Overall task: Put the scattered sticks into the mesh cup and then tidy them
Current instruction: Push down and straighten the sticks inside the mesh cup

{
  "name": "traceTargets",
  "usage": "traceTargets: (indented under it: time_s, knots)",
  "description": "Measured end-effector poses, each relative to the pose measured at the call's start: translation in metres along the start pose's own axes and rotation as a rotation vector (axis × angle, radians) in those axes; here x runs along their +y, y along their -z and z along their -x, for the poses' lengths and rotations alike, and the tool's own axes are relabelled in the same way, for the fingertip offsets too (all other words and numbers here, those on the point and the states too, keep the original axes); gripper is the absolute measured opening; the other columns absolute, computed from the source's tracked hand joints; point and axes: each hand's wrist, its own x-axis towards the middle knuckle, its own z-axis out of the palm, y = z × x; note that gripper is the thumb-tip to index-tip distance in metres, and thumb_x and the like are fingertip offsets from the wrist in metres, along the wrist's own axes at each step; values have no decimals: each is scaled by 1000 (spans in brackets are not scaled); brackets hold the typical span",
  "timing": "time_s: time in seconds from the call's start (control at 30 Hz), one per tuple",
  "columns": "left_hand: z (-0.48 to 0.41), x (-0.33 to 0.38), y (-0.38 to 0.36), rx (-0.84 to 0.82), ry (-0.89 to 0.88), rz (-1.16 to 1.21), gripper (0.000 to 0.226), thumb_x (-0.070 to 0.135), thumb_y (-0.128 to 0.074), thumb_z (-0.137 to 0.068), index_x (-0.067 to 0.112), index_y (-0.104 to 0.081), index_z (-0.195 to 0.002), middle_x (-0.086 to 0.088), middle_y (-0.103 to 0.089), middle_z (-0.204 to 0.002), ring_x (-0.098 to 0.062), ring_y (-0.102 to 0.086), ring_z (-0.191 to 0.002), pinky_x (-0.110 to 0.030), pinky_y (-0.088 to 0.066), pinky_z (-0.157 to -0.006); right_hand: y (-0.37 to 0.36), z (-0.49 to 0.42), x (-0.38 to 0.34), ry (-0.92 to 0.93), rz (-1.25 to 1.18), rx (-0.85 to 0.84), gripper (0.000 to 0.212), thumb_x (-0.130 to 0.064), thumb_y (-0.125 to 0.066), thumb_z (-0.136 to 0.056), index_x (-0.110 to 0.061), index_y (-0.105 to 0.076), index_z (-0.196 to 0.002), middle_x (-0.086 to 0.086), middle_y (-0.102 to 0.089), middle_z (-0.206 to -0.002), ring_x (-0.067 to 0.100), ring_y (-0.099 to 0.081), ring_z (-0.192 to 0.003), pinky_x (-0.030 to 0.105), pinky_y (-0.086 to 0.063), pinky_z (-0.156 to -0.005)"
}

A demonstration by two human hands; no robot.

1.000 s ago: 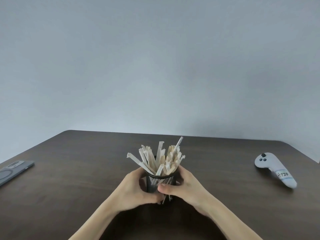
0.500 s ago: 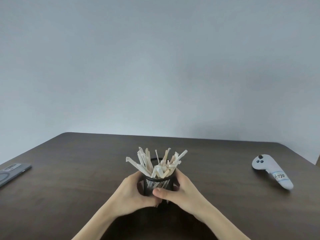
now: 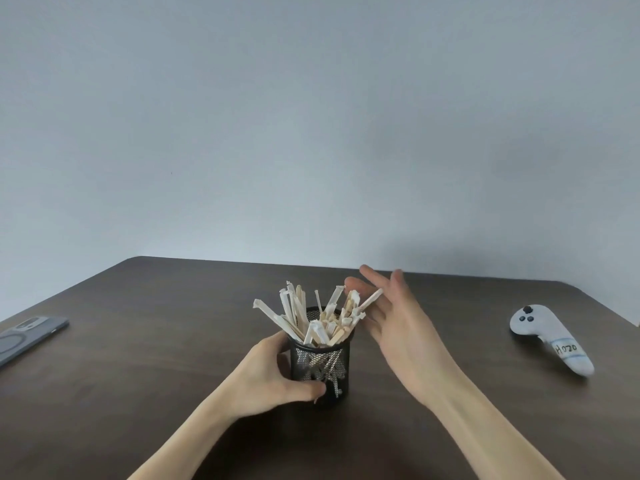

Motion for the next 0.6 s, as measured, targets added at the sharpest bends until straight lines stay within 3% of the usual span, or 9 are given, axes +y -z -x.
traceTargets:
  time_s: [0.13,0.2,0.27,0.37,0.5,0.6]
  knots:
    - [0,0,-1,5,3,0,58,14,-89,-67,26,-67,-119,6,-81,-109,-15,-78,-95,-38,-62,-90,-9,-1,10,-15,94,39,56,-41,-72,-83,-23,-61,-135,0,-73,-127,18,-62,-126,42,-39,-116]
    - [1,0,-1,9,2,-13,57,14,-89,-67,27,-67,-119,8,-80,-110,-16,-78,-97,-39,-62,-91,-13,1,13,-42,66,39,61,-50,-74,-79,-23,-62,-133,1,-72,-129,20,-63,-126,42,-40,-115]
    - [2,1,-1,7,-4,-24,56,13,-90,-68,28,-67,-118,10,-80,-110,-16,-78,-99,-37,-61,-93,-13,2,11,-48,-8,36,70,-62,-61,-79,-20,-60,-135,5,-70,-131,19,-63,-126,37,-41,-112]
    - [2,1,0,5,-6,-26,58,13,-90,-69,28,-67,-119,11,-79,-114,-13,-77,-102,-36,-60,-96,-10,1,9,-48,-45,30,67,-59,-47,-86,-18,-59,-137,6,-70,-131,19,-64,-125,36,-42,-110]
    - [1,-1,0,-4,6,-30,60,22,-90,-66,28,-66,-121,9,-79,-113,-13,-77,-101,-41,-60,-96,-10,0,20,-47,71,19,52,-42,-73,-86,-21,-64,-134,3,-71,-130,23,-63,-125,44,-41,-114]
    - [1,-2,-1,-1,5,-26,61,24,-90,-66,28,-66,-122,8,-79,-114,-16,-77,-101,-45,-60,-96,-5,1,22,3,89,8,71,-62,-76,-74,-27,-64,-134,-3,-68,-134,18,-60,-130,41,-39,-115]
